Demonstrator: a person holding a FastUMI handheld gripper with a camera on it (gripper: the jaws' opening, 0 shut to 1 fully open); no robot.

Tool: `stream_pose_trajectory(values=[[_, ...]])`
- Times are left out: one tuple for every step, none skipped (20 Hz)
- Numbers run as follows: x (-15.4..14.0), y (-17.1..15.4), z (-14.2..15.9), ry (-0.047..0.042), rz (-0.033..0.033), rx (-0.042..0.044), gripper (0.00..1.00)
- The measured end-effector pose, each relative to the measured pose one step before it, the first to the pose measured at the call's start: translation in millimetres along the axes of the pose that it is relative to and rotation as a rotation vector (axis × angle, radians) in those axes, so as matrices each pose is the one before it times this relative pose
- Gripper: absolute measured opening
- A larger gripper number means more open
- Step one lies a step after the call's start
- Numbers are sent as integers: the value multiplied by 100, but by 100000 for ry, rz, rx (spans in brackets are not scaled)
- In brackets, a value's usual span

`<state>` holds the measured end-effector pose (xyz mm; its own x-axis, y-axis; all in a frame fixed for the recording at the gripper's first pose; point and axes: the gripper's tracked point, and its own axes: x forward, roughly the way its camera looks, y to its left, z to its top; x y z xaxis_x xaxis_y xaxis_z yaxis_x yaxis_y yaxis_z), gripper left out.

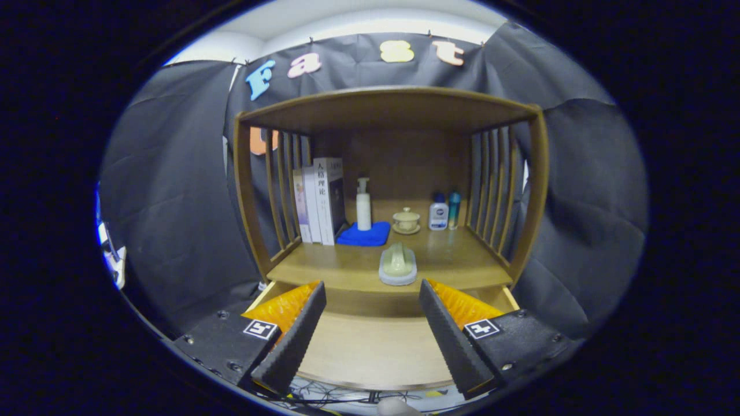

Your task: Pull open the drawer, take out the items inside it, and place them on the countertop above the cabinet.

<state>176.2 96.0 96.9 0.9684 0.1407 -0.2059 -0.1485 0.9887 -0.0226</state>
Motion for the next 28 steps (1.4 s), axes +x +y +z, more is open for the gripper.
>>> stream_pose_trajectory(values=[[-777,306,-408,-2583,659,91,100],[-848,495,-447,-2554,647,476,100],[-765,166,-726,-1567,315,-158,100],[-686,-36,-623,-1328,-776,-511,100],[-816,-35,-688,-2067,-1305,-834,100],[-887,-1,-716,-1496,-1105,-968,100],[-715,61,-763,-1599,-838,-955,100],[-725,0,-816,-888,-1110,-737,100],[-580,-41,-864,122,-646,-1107,100],[-735,14,-1235,309,-14,-1904,100],[-534,-80,-920,487,-347,-544,100],[-580,-35,-827,-177,-244,388,100],[-469,-85,-1103,812,-432,788,100],[-524,-184,-1046,856,-648,1104,100],[-783,-294,-1045,549,-1318,1607,100],[-648,-118,-1034,1275,-349,1297,100],[-522,68,-1258,1010,-21,1939,100],[-495,204,-1005,443,948,2447,100],[-49,197,-1092,887,1473,1641,100],[9,39,-1065,1112,760,678,100],[230,-90,-973,1150,-102,-124,100],[402,-224,-667,313,-583,-559,100],[679,-155,-685,631,-684,-540,100],[574,-219,-615,1355,-862,-295,100],[761,-55,-251,630,-366,206,100],[705,-108,-140,140,-360,-158,100],[684,-250,-128,323,-924,-239,100],[656,-99,-183,53,-540,-288,100]])
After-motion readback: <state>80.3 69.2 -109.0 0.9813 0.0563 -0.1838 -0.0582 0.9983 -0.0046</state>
